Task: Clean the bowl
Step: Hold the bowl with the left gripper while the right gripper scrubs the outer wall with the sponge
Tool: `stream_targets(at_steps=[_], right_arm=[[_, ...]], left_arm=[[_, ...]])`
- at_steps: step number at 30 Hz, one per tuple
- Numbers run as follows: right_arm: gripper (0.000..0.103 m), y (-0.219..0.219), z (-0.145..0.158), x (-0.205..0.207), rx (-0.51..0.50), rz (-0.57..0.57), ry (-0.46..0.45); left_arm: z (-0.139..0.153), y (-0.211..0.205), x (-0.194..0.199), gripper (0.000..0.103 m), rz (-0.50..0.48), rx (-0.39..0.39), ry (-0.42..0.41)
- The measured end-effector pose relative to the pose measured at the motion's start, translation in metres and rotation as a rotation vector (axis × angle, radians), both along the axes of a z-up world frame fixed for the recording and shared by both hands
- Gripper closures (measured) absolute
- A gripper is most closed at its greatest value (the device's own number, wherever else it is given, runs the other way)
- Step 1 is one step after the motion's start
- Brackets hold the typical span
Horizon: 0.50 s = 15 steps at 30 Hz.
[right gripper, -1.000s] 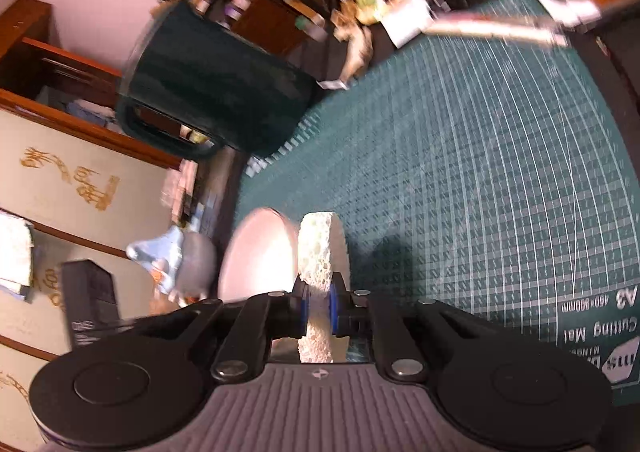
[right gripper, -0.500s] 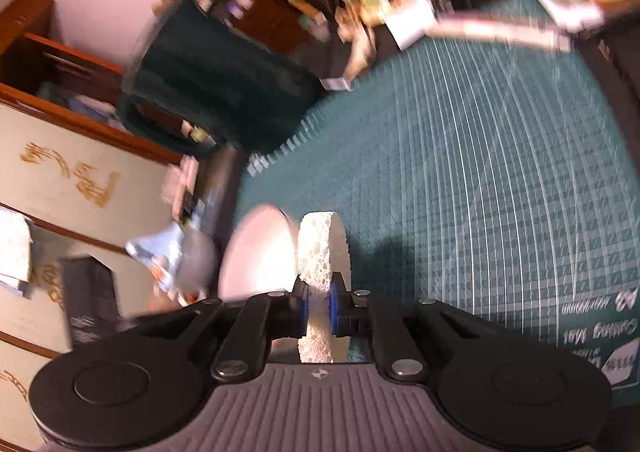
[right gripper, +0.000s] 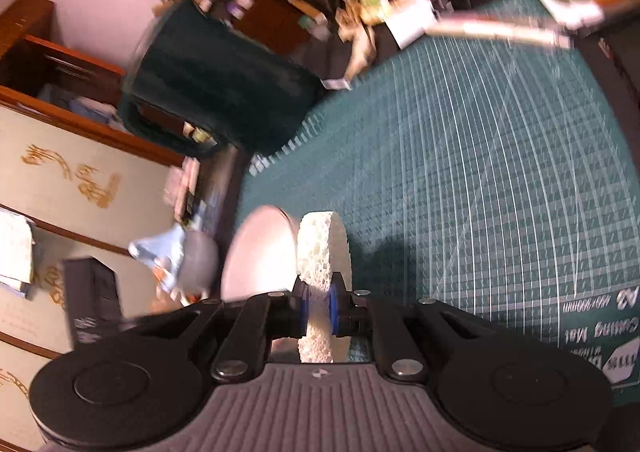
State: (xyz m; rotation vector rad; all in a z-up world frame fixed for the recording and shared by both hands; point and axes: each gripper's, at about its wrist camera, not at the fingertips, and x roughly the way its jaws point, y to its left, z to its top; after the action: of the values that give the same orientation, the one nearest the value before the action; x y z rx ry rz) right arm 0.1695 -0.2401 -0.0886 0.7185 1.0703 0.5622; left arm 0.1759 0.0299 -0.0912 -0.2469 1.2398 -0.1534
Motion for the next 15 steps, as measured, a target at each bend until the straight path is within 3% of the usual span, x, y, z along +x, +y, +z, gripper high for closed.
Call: stream_targets(at_steps=[7, 15], right_arm=[[0.093, -0.014, 0.022, -0.005, 0.047, -0.037, -0.071], [0.093, 0.010, -0.008, -0.002, -0.039, 0.028, 0.022]], left_arm=[[0.000, -0.001, 0.000, 0.085, 0.001, 0.000, 0.001], [0.000, 0.000, 0.001, 0.085, 0.005, -0.007, 0.002]])
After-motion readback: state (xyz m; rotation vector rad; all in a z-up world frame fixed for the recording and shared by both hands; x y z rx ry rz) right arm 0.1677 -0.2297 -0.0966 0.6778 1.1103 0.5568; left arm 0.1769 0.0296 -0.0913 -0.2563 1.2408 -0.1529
